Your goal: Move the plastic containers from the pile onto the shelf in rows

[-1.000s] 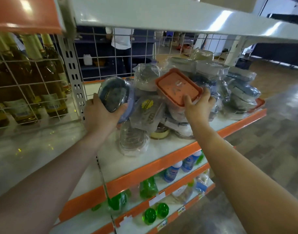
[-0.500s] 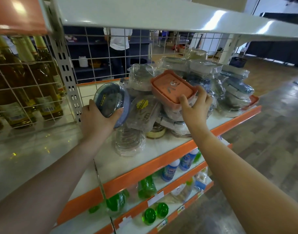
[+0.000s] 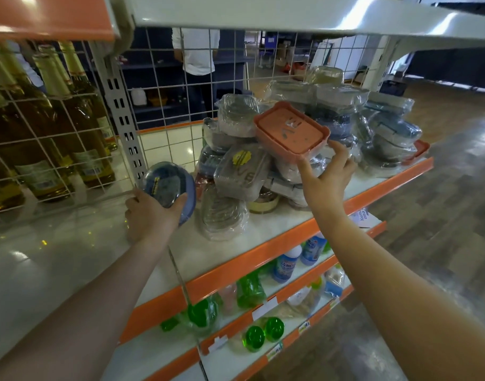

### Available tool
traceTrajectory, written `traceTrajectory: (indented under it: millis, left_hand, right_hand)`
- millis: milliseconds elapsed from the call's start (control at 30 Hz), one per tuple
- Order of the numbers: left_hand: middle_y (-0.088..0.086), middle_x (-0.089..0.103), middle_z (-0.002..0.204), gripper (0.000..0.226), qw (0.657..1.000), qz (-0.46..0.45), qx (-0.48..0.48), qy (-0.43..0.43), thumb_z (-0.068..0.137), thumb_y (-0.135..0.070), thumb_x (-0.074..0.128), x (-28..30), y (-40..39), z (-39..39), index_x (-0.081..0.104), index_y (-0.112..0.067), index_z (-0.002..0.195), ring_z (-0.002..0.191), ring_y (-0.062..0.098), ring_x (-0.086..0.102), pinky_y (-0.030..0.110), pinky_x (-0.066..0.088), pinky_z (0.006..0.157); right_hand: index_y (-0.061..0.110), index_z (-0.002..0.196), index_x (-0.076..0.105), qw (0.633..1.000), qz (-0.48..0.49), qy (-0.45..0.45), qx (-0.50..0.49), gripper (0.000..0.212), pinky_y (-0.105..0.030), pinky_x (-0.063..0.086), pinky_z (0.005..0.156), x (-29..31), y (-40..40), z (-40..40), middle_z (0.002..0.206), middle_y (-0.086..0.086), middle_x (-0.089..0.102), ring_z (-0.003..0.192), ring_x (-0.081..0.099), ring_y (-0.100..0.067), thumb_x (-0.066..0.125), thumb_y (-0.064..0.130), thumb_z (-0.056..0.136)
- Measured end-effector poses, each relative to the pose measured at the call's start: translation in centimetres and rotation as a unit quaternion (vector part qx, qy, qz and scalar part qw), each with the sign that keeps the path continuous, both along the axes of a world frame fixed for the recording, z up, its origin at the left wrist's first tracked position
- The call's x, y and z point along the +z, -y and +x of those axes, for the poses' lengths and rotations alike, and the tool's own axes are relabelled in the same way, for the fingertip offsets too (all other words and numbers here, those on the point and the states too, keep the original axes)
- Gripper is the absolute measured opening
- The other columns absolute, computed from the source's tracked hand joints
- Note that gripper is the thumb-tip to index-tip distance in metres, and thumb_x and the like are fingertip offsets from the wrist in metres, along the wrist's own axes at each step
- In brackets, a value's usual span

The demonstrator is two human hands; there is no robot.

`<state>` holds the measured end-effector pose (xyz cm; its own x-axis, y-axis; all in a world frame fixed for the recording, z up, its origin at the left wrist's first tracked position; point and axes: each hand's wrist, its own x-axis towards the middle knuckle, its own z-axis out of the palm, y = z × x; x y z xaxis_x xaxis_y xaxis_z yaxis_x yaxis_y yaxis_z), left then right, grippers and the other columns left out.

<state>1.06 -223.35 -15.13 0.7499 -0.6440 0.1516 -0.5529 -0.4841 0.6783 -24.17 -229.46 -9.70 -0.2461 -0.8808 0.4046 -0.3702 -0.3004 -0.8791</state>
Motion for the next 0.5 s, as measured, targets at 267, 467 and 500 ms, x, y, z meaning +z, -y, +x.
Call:
traceTrajectory:
  millis: [267, 467, 500]
  left_hand:
    - [0.026, 0.034, 0.134, 0.090, 0.995, 0.076, -0.017, -0.056, 0.080, -0.060, 0.062, -1.4, 0.6, -0.2, 0.030, -0.001, 0.140, 0.122, 0.046, 0.040, 0.050, 0.044, 0.096]
    - [0.022, 0.046, 0.130, 0.053, 0.995, 0.019, -0.081, 0.046, 0.086, -0.037, 0.061, -0.8, -1.3, -0.2, 0.050, -0.011, 0.130, 0.119, 0.040, 0.044, 0.047, 0.041, 0.098]
    - [0.019, 0.047, 0.129, 0.047, 0.994, -0.003, -0.101, 0.050, 0.086, -0.032, 0.061, -0.5, -1.7, -0.3, 0.053, -0.014, 0.128, 0.118, 0.038, 0.046, 0.046, 0.041, 0.098]
  right_hand:
    - [0.017, 0.137, 0.036, 1.000, 0.016, -0.016, 0.010, 0.057, -0.031, 0.033, 0.104, -1.5, -2.1, 1.0, 0.135, -0.008, 0.030, 0.117, 0.035, -0.016, 0.065, 0.025, 0.088]
    - [0.020, 0.133, 0.039, 0.999, 0.037, -0.008, 0.024, 0.050, -0.043, 0.037, 0.104, -1.8, -3.1, 2.2, 0.123, -0.001, 0.032, 0.119, 0.041, -0.021, 0.063, 0.027, 0.089]
    - [0.020, 0.132, 0.040, 0.999, 0.040, -0.006, 0.028, 0.049, -0.043, 0.038, 0.104, -1.8, -3.3, 2.5, 0.124, -0.002, 0.033, 0.119, 0.042, -0.022, 0.062, 0.027, 0.089]
